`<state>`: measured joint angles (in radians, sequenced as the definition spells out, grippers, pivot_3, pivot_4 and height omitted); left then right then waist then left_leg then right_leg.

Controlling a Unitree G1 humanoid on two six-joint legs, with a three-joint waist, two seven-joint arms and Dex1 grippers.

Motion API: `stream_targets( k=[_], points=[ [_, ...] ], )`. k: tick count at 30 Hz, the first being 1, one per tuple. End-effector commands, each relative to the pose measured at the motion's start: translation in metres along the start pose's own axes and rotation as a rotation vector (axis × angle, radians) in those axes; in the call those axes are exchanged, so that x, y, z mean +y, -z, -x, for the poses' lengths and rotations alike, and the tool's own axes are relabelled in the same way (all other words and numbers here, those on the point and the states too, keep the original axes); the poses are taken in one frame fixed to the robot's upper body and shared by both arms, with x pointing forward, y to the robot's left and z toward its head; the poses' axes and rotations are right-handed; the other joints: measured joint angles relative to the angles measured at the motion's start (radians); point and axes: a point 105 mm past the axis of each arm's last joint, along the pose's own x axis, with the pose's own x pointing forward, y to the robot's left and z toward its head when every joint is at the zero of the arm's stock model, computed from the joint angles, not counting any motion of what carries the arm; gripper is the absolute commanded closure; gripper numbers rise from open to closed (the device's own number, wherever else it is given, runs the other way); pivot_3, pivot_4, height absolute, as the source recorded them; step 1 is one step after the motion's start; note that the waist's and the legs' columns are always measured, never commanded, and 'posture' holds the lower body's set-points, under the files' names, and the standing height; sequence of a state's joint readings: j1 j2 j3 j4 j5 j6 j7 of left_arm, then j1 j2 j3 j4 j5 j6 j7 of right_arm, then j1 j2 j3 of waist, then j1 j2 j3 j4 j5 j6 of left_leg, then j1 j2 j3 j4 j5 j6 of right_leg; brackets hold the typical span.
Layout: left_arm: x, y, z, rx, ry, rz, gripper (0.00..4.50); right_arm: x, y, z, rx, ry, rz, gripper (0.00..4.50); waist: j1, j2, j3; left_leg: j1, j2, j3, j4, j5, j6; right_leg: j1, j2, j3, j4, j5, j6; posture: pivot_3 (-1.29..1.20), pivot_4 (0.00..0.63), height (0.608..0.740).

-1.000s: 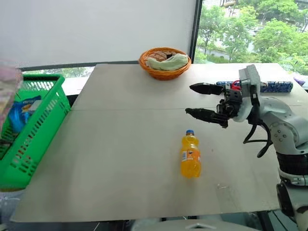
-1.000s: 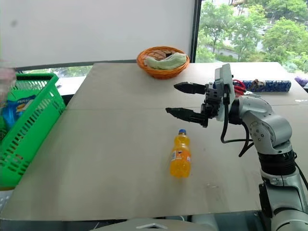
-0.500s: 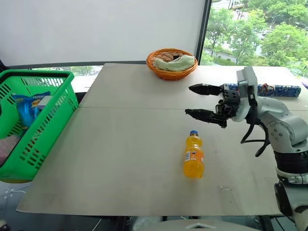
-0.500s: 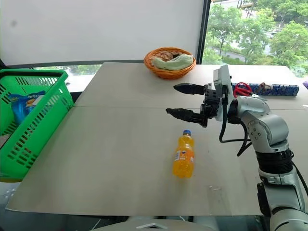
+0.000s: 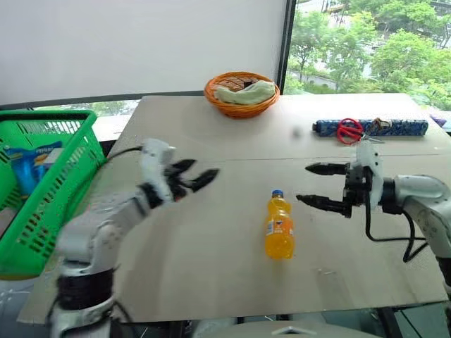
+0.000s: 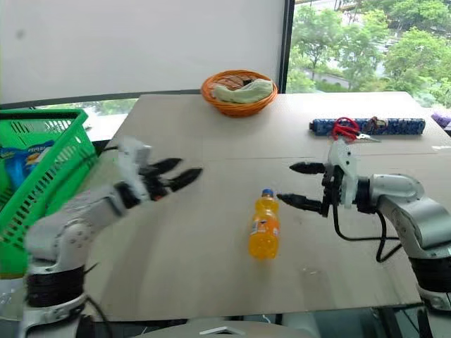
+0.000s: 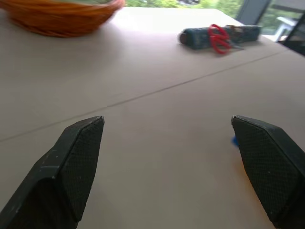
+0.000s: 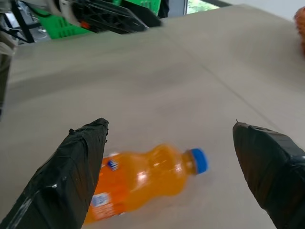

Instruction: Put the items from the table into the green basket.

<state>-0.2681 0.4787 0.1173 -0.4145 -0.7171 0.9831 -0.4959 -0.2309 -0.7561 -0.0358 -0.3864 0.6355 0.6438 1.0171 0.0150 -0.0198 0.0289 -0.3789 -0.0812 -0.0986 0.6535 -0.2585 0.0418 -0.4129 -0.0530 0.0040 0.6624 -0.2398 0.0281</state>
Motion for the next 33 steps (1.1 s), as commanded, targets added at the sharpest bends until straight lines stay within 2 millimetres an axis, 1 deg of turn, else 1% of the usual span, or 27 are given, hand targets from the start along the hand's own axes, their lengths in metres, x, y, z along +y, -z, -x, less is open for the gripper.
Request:
stream_targets(
  k=[1,3,6,8,10,12,13,15,17,19,22,24,25,26,27,29,31,33],
  points=[
    [-0.022,0.01,-0.026,0.13,0.032,-0.028,0.09,0.009,-0.005,0.013,0.012,0.072,0.018,0.0,-0.019,0.0,0.0,0.0,0.0,0.0,0.0,0.0,0.0,0.0,0.0,0.001,0.0,0.0,0.0,-0.16,0.0,0.738],
    [-0.011,0.019,-0.041,0.239,-0.073,0.028,0.09,0.012,0.002,0.018,0.034,0.114,0.003,0.0,-0.037,0.001,0.0,0.0,0.0,0.0,0.0,0.0,0.0,0.001,0.0,0.001,0.0,0.0,0.0,-0.17,0.0,0.738],
    [-0.025,0.017,-0.059,0.319,-0.014,0.053,0.09,0.015,0.016,0.024,0.077,0.172,-0.01,0.0,-0.057,0.001,0.0,0.001,0.0,0.0,0.002,0.0,0.0,0.001,0.001,0.001,0.0,0.0,0.001,-0.23,0.0,0.738],
    [-0.024,0.021,-0.063,0.381,-0.026,0.005,0.09,0.015,0.021,0.027,0.087,0.207,-0.01,0.0,-0.08,0.002,-0.001,0.001,0.0,0.001,0.004,0.0,0.0,0.002,0.002,0.001,0.001,0.0,0.002,-0.26,0.0,0.738],
    [-0.019,0.022,-0.065,0.392,-0.047,-0.054,0.09,0.015,0.022,0.028,0.082,0.232,-0.005,0.0,-0.099,0.003,-0.001,0.001,0.0,0.001,0.005,0.0,0.0,0.002,0.001,0.002,0.001,0.001,0.002,-0.28,0.0,0.738],
    [-0.009,0.012,-0.067,0.34,-0.084,-0.033,0.09,0.009,0.019,0.024,0.04,0.315,-0.056,0.0,-0.121,0.005,-0.001,0.001,0.0,0.002,0.005,0.0,0.0,0.002,0.001,0.003,0.0,0.001,0.002,-0.3,0.0,0.738],
    [-0.001,0.004,-0.067,0.295,-0.106,-0.04,0.09,0.009,0.017,0.019,0.012,0.334,-0.084,0.0,-0.13,0.005,-0.001,0.001,0.001,0.002,0.005,0.0,0.0,0.002,0.002,0.003,0.001,0.001,0.002,-0.3,0.0,0.738],
    [0.013,-0.014,-0.066,0.199,-0.141,-0.051,0.09,0.015,0.014,0.008,-0.027,0.332,-0.136,0.0,-0.143,0.006,0.0,0.001,0.002,0.001,0.005,0.0,0.0,0.002,0.002,0.002,0.001,0.001,0.002,-0.3,0.0,0.738],
    [0.024,-0.027,-0.061,0.13,-0.143,-0.053,0.09,0.019,0.013,-0.005,-0.047,0.323,-0.209,0.0,-0.152,0.008,0.001,0.001,0.003,0.001,0.005,0.0,-0.001,0.002,0.003,0.002,0.001,0.001,0.002,-0.29,0.0,0.738],
    [0.036,-0.043,-0.049,0.059,-0.14,-0.102,0.09,0.025,0.013,-0.02,-0.044,0.291,-0.268,0.0,-0.17,0.008,0.001,0.001,0.003,0.001,0.005,0.0,0.0,0.001,0.003,0.002,0.001,0.001,0.002,-0.28,0.0,0.738],
    [0.048,-0.059,-0.026,-0.009,-0.121,-0.138,0.09,0.02,0.013,-0.038,-0.008,0.303,-0.304,0.0,-0.174,0.01,0.001,0.0,0.004,0.001,0.004,0.0,0.0,0.0,0.003,0.003,0.0,0.001,0.001,-0.24,0.0,0.738],
    [0.051,-0.065,-0.005,-0.026,-0.073,-0.144,0.09,0.016,0.025,-0.053,0.127,0.308,-0.368,0.0,-0.177,0.01,0.002,-0.001,0.003,0.001,0.004,0.001,-0.001,0.0,0.003,0.003,0.0,0.001,0.001,-0.21,0.0,0.738],
    [0.05,-0.065,0.006,-0.017,-0.043,-0.151,0.09,0.013,0.029,-0.059,0.175,0.323,-0.404,0.0,-0.18,0.011,0.002,0.0,0.003,0.001,0.004,0.001,-0.002,-0.001,0.003,0.004,0.0,0.001,0.001,-0.2,0.0,0.738],
    [0.049,-0.064,0.019,0.002,-0.014,-0.175,0.09,0.011,0.03,-0.068,0.202,0.319,-0.423,0.0,-0.181,0.011,0.002,-0.001,0.004,0.002,0.004,0.001,-0.002,-0.001,0.004,0.004,0.0,0.001,0.001,-0.19,0.0,0.738],
    [0.049,-0.061,0.03,0.027,0.003,-0.203,0.09,0.011,0.028,-0.075,0.214,0.302,-0.445,0.0,-0.169,0.011,0.002,0.0,0.003,0.002,0.004,0.001,-0.002,-0.001,0.004,0.004,0.0,0.001,0.0,-0.16,0.0,0.738],
    [0.052,-0.055,0.06,0.099,0.008,-0.277,0.09,0.009,0.028,-0.092,0.272,0.286,-0.511,0.0,-0.175,0.011,0.002,0.0,0.004,0.0,0.002,0.001,-0.002,-0.002,0.004,0.004,0.0,0.001,0.0,-0.13,0.0,0.738],
    [0.051,-0.051,0.08,0.148,0.016,-0.33,0.09,0.006,0.031,-0.103,0.333,0.294,-0.563,0.0,-0.167,0.012,0.002,0.0,0.005,0.004,-0.003,0.003,-0.004,-0.005,0.006,0.007,0.0,0.002,-0.002,-0.11,0.0,0.738],
    [0.045,-0.053,0.095,0.164,0.037,-0.349,0.09,0.006,0.028,-0.114,0.341,0.276,-0.594,0.0,-0.15,0.012,0.002,-0.001,0.005,0.003,-0.003,0.003,-0.005,-0.007,0.006,0.007,0.001,0.002,-0.002,-0.08,0.0,0.738]
  ],
)
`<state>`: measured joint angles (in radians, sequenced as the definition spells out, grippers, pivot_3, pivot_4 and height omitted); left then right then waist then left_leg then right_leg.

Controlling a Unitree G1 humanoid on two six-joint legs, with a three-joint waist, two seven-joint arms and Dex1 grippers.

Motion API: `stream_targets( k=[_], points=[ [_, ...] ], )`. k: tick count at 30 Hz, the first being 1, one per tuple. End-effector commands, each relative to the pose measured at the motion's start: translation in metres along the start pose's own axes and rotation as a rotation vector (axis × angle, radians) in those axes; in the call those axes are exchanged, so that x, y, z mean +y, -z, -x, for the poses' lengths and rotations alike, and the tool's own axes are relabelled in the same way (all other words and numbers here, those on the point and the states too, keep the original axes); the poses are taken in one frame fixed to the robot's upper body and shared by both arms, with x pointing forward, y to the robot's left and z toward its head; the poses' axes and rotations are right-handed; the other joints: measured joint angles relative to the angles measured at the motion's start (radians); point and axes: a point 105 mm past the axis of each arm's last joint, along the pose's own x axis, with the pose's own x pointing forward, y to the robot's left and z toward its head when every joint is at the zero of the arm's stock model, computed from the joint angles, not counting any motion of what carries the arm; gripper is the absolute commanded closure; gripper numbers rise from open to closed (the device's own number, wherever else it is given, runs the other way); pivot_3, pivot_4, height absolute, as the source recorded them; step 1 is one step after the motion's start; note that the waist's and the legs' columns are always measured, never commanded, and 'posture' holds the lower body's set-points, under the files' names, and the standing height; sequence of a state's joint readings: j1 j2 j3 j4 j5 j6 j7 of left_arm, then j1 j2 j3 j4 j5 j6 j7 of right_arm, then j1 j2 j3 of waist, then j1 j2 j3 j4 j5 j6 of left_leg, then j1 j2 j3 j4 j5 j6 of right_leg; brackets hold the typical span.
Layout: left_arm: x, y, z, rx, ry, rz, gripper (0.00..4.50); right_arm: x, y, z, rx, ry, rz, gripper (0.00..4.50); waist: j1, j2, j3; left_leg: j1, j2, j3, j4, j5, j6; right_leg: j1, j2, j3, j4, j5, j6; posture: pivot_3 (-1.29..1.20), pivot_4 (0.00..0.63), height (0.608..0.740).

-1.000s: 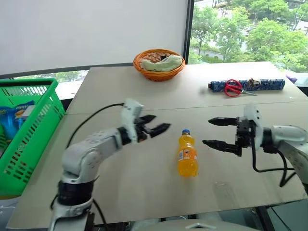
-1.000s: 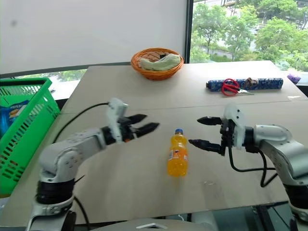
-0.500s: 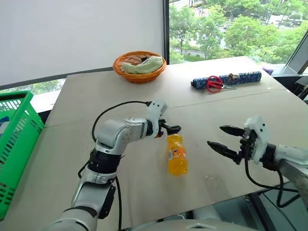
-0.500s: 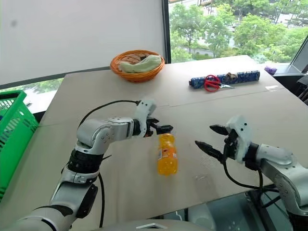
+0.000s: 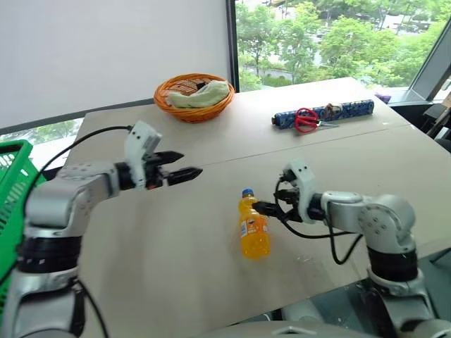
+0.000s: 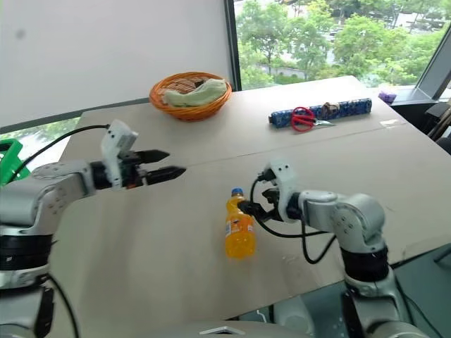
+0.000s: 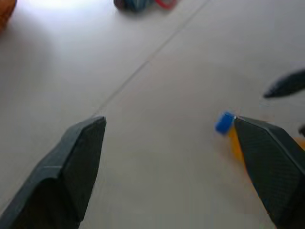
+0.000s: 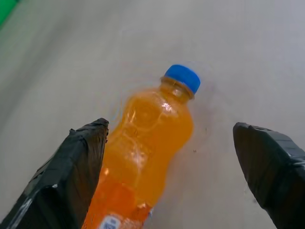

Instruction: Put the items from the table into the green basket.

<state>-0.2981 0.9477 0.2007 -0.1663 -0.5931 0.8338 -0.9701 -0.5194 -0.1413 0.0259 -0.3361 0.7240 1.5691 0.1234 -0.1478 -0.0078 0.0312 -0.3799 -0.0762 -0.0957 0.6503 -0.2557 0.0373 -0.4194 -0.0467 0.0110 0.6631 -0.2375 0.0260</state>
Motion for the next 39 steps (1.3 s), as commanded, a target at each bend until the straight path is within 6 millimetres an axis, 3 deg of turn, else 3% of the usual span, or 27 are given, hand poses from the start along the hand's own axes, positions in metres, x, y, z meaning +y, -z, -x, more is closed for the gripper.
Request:
stream_targets(
  k=[1,3,8,11,17,21,26,31,32,35,39],
  points=[
    [-0.015,-0.023,0.029,-0.054,0.053,-0.115,0.09,0.004,-0.007,-0.01,0.032,-0.004,-0.039,0.0,0.025,0.0,0.0,0.0,0.0,0.0,0.0,0.0,0.0,0.0,0.0,0.0,0.0,0.0,0.0,-0.07,0.0,0.738],
    [-0.019,-0.025,0.04,-0.063,0.06,-0.11,0.09,0.007,-0.009,-0.016,0.055,-0.008,-0.033,0.0,0.042,0.0,0.0,-0.001,-0.001,0.0,0.0,0.0,0.0,0.0,-0.001,0.0,-0.001,0.0,0.0,-0.05,0.0,0.738],
    [-0.038,-0.02,0.056,-0.069,0.083,-0.091,0.09,-0.005,0.011,-0.025,0.201,0.066,0.024,0.0,0.072,0.002,0.001,0.0,-0.003,0.001,0.0,0.0,0.001,0.0,-0.001,0.001,-0.001,0.0,0.0,0.0,0.0,0.738],
    [-0.049,-0.014,0.058,-0.068,0.091,-0.066,0.09,-0.011,0.019,-0.027,0.261,0.11,0.114,0.0,0.085,0.003,0.002,0.002,-0.002,0.001,0.0,-0.002,0.003,0.0,-0.001,0.001,0.0,0.0,0.0,0.01,0.0,0.738],
    [-0.057,-0.006,0.052,-0.073,0.077,-0.05,0.09,-0.002,0.021,-0.036,0.302,0.069,0.259,0.0,0.107,0.005,0.003,0.013,0.0,0.002,-0.001,-0.002,0.004,0.011,0.001,0.001,-0.001,-0.001,0.0,0.03,0.0,0.738],
    [-0.058,-0.007,0.05,-0.08,0.078,-0.049,0.09,0.002,0.023,-0.038,0.328,0.051,0.459,0.0,0.11,0.006,0.003,0.018,0.001,0.003,-0.001,-0.002,0.004,0.015,0.002,0.001,-0.001,-0.001,0.001,0.03,0.0,0.738],
    [-0.053,-0.01,0.048,-0.085,0.069,-0.065,0.09,-0.013,0.016,-0.04,0.303,0.072,0.876,0.0,0.114,0.005,0.003,0.018,0.0,0.004,0.0,-0.002,0.003,0.016,0.001,0.001,-0.002,-0.002,0.004,0.02,0.0,0.738],
    [-0.052,-0.015,0.039,-0.105,0.077,-0.072,0.09,-0.003,0.01,-0.034,0.229,-0.117,1.201,0.0,0.12,0.003,0.002,0.018,0.0,0.003,0.0,-0.004,0.0,0.017,0.001,0.0,-0.003,-0.003,0.006,0.01,0.0,0.738],
    [-0.052,-0.015,0.038,-0.106,0.079,-0.072,0.09,-0.003,0.01,-0.032,0.231,-0.138,1.199,0.0,0.118,0.001,0.002,0.019,0.0,0.003,0.0,-0.004,0.0,0.017,0.001,0.0,-0.004,-0.003,0.006,0.0,0.0,0.738],
    [-0.05,-0.015,0.037,-0.106,0.08,-0.074,0.09,-0.016,0.004,-0.026,0.278,-0.063,0.964,0.0,0.113,0.0,0.002,0.018,0.001,0.003,-0.002,-0.004,0.0,0.016,0.002,0.001,-0.004,-0.001,0.002,0.0,0.0,0.738],
    [-0.05,-0.015,0.035,-0.106,0.082,-0.077,0.09,-0.027,0.0,-0.022,0.306,0.037,0.886,0.0,0.116,0.001,0.003,0.016,0.002,0.003,-0.003,-0.004,0.0,0.013,0.002,0.001,-0.003,-0.001,0.0,-0.01,0.0,0.738]
  ],
)
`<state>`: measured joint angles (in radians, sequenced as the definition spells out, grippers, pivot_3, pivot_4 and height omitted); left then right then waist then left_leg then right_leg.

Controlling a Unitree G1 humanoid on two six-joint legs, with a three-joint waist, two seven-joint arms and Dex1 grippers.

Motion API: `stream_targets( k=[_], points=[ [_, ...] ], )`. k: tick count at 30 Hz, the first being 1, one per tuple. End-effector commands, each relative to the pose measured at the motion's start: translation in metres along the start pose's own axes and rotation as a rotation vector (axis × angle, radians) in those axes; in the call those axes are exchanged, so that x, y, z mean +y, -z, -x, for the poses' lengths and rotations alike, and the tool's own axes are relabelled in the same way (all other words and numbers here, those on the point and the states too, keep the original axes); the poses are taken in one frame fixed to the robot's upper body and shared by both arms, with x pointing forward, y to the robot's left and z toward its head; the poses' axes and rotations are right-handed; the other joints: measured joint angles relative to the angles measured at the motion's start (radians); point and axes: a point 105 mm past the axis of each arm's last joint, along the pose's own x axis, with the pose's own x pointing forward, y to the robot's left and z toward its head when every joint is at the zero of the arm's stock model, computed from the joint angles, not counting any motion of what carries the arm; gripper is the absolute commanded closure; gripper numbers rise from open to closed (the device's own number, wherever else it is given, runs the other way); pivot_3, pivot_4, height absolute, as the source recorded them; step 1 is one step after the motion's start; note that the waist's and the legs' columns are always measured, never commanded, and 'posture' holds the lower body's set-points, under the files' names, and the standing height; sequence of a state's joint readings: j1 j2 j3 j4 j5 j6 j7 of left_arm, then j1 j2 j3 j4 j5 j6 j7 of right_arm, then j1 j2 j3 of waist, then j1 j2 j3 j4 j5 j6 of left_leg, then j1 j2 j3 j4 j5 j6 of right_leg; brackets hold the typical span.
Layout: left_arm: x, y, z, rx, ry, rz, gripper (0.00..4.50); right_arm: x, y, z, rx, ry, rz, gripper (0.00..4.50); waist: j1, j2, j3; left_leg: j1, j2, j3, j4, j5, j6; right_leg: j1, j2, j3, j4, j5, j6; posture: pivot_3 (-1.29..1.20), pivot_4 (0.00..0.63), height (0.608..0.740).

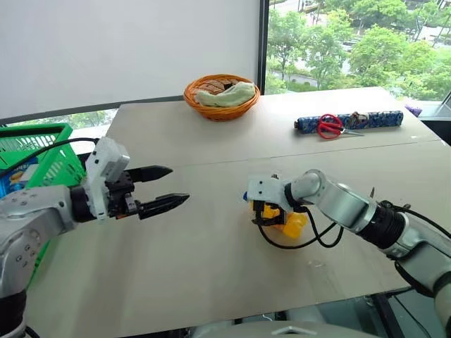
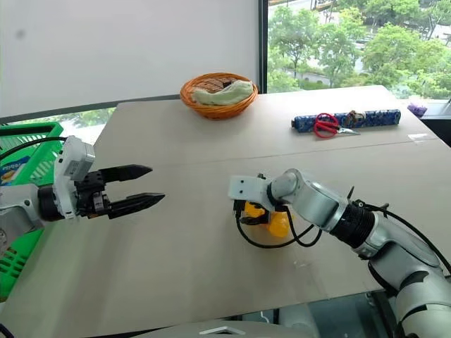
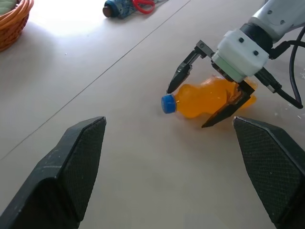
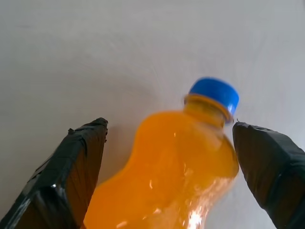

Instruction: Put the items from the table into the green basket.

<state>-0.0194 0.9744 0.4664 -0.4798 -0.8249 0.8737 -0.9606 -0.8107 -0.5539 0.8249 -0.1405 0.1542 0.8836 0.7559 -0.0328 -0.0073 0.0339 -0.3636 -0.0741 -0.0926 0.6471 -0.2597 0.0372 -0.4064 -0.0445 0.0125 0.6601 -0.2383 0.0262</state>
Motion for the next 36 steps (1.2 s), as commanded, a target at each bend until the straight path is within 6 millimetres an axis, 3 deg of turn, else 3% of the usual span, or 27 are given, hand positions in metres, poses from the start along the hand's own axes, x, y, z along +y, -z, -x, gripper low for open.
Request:
stream_targets(
  k=[1,8,12,13,19,24,27,29,33,36],
  points=[
    [0.003,-0.007,0.002,-0.016,-0.016,-0.037,0.09,-0.008,0.012,0.006,0.076,0.056,-0.112,0.0,0.004,0.0,0.0,-0.001,0.0,0.0,0.0,0.0,0.0,-0.001,0.0,0.0,0.0,0.0,0.0,-0.01,0.0,0.738],
    [0.001,-0.005,-0.003,-0.022,-0.004,-0.034,0.09,0.008,0.017,0.009,0.147,-0.013,-0.197,0.0,0.024,0.001,0.001,-0.002,-0.001,0.0,0.0,0.0,0.0,-0.001,-0.001,0.0,-0.001,0.0,0.0,-0.01,0.0,0.738],
    [0.002,-0.005,-0.005,-0.023,0.0,-0.038,0.0,0.009,0.013,0.012,0.131,-0.021,-0.185,1.01,0.019,0.002,0.001,-0.002,-0.001,0.001,0.0,-0.001,-0.001,-0.001,-0.001,0.0,-0.002,0.0,0.0,-0.02,0.0,0.738],
    [0.002,-0.005,-0.005,-0.024,0.002,-0.039,0.0,0.008,0.012,0.013,0.127,-0.019,-0.188,1.5,0.018,0.002,0.002,-0.002,-0.001,0.001,0.0,-0.001,-0.001,-0.001,-0.001,0.0,-0.001,0.0,0.0,-0.02,0.0,0.738],
    [0.003,-0.007,-0.006,-0.044,0.005,-0.033,0.0,-0.002,0.001,0.013,0.06,0.022,-0.207,1.57,0.018,0.002,0.002,-0.003,-0.001,0.001,0.0,0.0,0.0,-0.002,-0.001,0.0,-0.002,0.0,0.0,-0.02,0.0,0.738],
    [0.004,-0.016,-0.005,-0.132,0.012,0.001,0.0,-0.045,-0.059,0.03,-0.348,0.123,-0.418,1.57,0.0,0.002,0.006,-0.003,0.002,0.003,0.0,0.0,-0.002,-0.002,0.002,0.003,0.0,0.001,0.0,-0.02,0.0,0.738],
    [0.004,-0.022,-0.005,-0.189,0.021,0.029,0.0,-0.067,-0.104,0.065,-0.754,0.095,-0.553,1.57,-0.006,0.003,0.007,-0.005,0.006,0.003,0.0,0.002,-0.003,-0.006,0.007,0.003,0.001,0.002,-0.003,-0.02,0.0,0.738],
    [-0.001,-0.026,-0.008,-0.245,0.056,0.06,0.0,-0.075,-0.12,0.088,-0.951,0.046,-0.648,1.57,-0.006,0.004,0.008,-0.005,0.008,0.003,-0.001,0.003,-0.002,-0.006,0.008,0.003,0.001,0.003,-0.004,-0.02,0.0,0.738],
    [-0.012,-0.037,-0.016,-0.393,0.141,0.158,0.0,-0.073,-0.145,0.126,-1.227,-0.098,-0.716,1.57,-0.004,0.004,0.008,-0.006,0.007,0.002,-0.001,0.002,-0.003,-0.007,0.008,0.003,0.0,0.003,-0.004,-0.02,0.0,0.738],
    [-0.018,-0.05,-0.023,-0.511,0.209,0.226,0.0,-0.061,-0.154,0.132,-1.268,-0.193,-0.705,1.57,-0.007,0.005,0.009,-0.006,0.007,0.003,-0.002,0.002,-0.003,-0.007,0.007,0.004,0.0,0.003,-0.004,-0.02,0.0,0.738]
  ],
)
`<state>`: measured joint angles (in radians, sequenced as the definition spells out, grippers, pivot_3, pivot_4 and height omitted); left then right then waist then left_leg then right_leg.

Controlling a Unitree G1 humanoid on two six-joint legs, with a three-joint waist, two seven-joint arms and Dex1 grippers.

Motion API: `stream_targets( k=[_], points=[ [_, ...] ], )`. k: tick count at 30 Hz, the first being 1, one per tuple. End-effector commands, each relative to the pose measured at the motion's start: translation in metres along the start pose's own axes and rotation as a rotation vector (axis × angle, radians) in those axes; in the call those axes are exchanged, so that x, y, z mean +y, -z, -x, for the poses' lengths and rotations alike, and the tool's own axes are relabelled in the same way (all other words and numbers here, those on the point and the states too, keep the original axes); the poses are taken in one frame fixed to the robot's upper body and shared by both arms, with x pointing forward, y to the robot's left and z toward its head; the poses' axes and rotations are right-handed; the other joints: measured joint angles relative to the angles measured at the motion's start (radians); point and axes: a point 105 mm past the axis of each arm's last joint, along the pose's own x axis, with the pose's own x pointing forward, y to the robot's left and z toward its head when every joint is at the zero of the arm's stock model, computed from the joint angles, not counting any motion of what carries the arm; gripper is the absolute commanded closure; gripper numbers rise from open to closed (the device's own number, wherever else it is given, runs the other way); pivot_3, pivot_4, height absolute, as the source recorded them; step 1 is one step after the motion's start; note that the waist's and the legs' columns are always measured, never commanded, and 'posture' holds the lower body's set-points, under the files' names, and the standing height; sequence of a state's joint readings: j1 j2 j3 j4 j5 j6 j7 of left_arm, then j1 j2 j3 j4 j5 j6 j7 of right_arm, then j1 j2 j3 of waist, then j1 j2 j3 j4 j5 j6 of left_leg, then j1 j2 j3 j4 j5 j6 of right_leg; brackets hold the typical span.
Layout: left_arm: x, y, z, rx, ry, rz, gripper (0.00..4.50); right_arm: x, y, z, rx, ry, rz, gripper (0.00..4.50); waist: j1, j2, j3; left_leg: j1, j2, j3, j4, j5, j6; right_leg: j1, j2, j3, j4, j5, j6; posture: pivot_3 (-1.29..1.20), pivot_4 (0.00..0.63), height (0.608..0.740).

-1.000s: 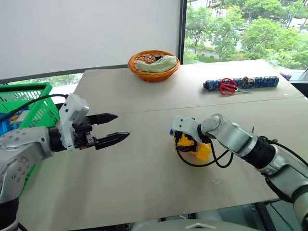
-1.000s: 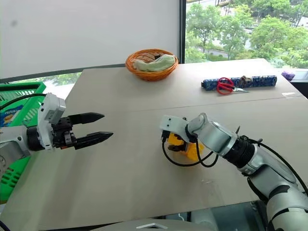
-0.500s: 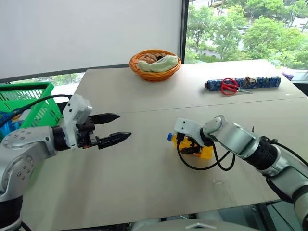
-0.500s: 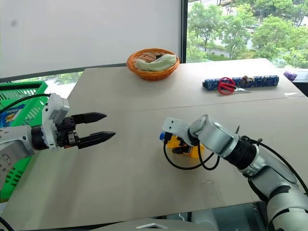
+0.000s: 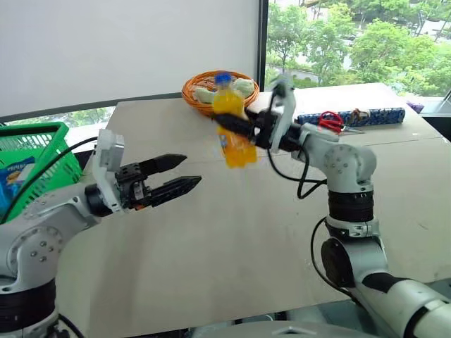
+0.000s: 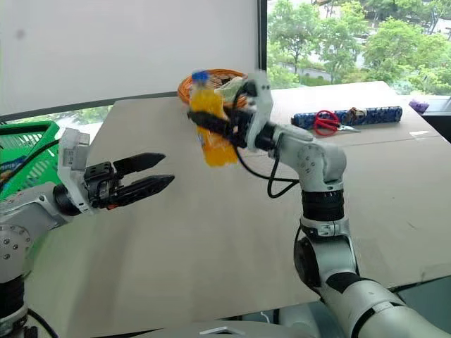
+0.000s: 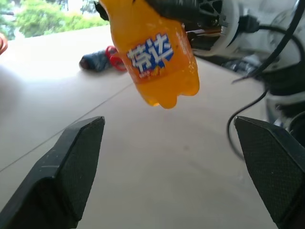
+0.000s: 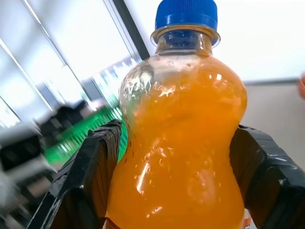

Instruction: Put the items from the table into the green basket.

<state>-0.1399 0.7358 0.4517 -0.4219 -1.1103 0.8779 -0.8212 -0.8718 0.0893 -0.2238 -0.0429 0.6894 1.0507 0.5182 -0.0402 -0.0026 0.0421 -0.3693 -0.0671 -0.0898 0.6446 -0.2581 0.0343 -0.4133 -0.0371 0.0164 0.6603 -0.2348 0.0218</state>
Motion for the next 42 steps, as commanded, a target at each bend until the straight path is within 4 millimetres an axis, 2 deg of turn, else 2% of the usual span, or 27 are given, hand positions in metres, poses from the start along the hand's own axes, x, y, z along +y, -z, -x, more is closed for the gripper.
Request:
stream_targets(
  k=[1,3,6,10,17,22,25,26,27,31,32,34,38,42],
  points=[
    [-0.013,-0.023,-0.015,-0.176,0.102,0.061,0.0,0.036,-0.012,-0.002,-0.045,-0.167,-0.002,1.57,-0.001,0.0,0.0,0.0,0.0,0.0,0.0,0.0,0.0,0.0,0.0,0.0,0.0,0.0,0.0,-0.04,0.0,0.738],
    [-0.018,-0.033,-0.024,-0.271,0.156,0.132,0.0,0.047,-0.006,-0.003,-0.024,-0.222,-0.001,1.57,-0.002,0.001,0.0,0.0,0.0,0.0,0.0,0.0,0.0,-0.001,0.0,0.0,0.001,0.0,0.0,-0.05,0.0,0.738],
    [-0.024,-0.036,-0.034,-0.302,0.217,0.205,0.0,0.059,0.0,-0.002,-0.001,-0.285,0.005,1.57,-0.007,0.001,0.0,0.0,0.001,0.0,0.0,0.0,0.0,-0.001,0.0,0.0,0.001,0.0,0.0,-0.06,0.0,0.738],
    [-0.028,-0.012,-0.044,-0.157,0.223,0.231,0.0,0.077,0.003,0.003,0.028,-0.389,0.005,1.57,-0.024,0.001,0.001,0.001,0.0,0.002,0.0,0.0,0.0,0.0,0.001,0.001,0.001,0.0,0.0,-0.06,0.0,0.738],
    [-0.023,0.006,-0.045,-0.046,0.201,0.247,0.0,0.088,0.009,0.01,0.055,-0.457,0.03,1.57,-0.032,0.002,0.001,0.001,0.001,0.002,0.001,0.0,0.0,0.0,0.001,0.002,0.001,0.0,-0.001,-0.08,0.0,0.738],
    [-0.019,0.007,-0.046,-0.04,0.2,0.252,0.0,0.084,0.012,0.009,0.057,-0.431,0.04,1.57,-0.033,0.002,0.001,0.001,0.001,0.003,0.001,0.0,0.0,0.0,0.002,0.002,0.001,0.0,-0.001,-0.09,0.0,0.738],
    [-0.016,0.008,-0.046,-0.04,0.193,0.247,0.77,0.083,0.012,0.008,0.061,-0.424,0.049,1.57,-0.033,0.002,0.001,0.0,0.001,0.003,0.001,0.0,0.0,0.0,0.002,0.003,0.001,0.0,-0.001,-0.09,0.0,0.738],
    [-0.016,0.008,-0.046,-0.041,0.193,0.247,1.32,0.084,0.012,0.009,0.061,-0.424,0.051,1.57,-0.033,0.002,0.001,0.0,0.001,0.003,0.001,0.0,0.0,0.0,0.002,0.003,0.0,0.0,-0.001,-0.09,0.0,0.738],
    [-0.016,0.009,-0.046,-0.039,0.192,0.246,1.44,0.084,0.012,0.009,0.062,-0.424,0.052,1.57,-0.032,0.002,0.001,0.0,0.001,0.003,0.001,0.0,0.0,0.0,0.002,0.003,0.0,0.0,-0.001,-0.09,0.0,0.738],
    [-0.015,0.012,-0.045,-0.028,0.174,0.239,1.45,0.084,0.013,0.009,0.076,-0.433,0.064,1.57,-0.032,0.002,0.001,0.0,0.001,0.003,0.001,0.0,0.0,0.0,0.002,0.003,0.0,0.0,-0.001,-0.09,0.0,0.738],
    [-0.014,0.013,-0.045,-0.025,0.168,0.233,1.45,0.085,0.014,0.009,0.084,-0.44,0.065,0.85,-0.032,0.002,0.001,0.0,0.001,0.003,0.001,0.0,0.0,0.0,0.002,0.003,0.0,0.0,-0.001,-0.09,0.0,0.738],
    [-0.012,0.013,-0.044,-0.029,0.158,0.225,1.45,0.083,0.016,0.01,0.096,-0.427,0.072,0.08,-0.032,0.002,0.001,0.0,0.001,0.003,0.001,0.0,0.0,0.0,0.002,0.003,0.0,0.0,-0.001,-0.07,0.0,0.738],
    [-0.007,0.009,-0.04,-0.036,0.118,0.174,1.45,0.066,0.018,0.021,0.125,-0.356,0.117,0.02,-0.03,0.002,0.001,0.0,0.001,0.003,0.001,0.0,0.0,0.0,0.002,0.003,0.0,0.0,-0.001,-0.06,0.0,0.738],
    [0.013,0.0,-0.029,-0.041,-0.029,0.051,1.45,0.026,0.019,0.054,0.166,-0.2,0.312,0.02,-0.024,0.002,0.001,0.0,0.001,0.003,0.001,0.0,0.0,0.0,0.002,0.002,-0.001,0.0,0.0,-0.06,0.0,0.738]
  ],
)
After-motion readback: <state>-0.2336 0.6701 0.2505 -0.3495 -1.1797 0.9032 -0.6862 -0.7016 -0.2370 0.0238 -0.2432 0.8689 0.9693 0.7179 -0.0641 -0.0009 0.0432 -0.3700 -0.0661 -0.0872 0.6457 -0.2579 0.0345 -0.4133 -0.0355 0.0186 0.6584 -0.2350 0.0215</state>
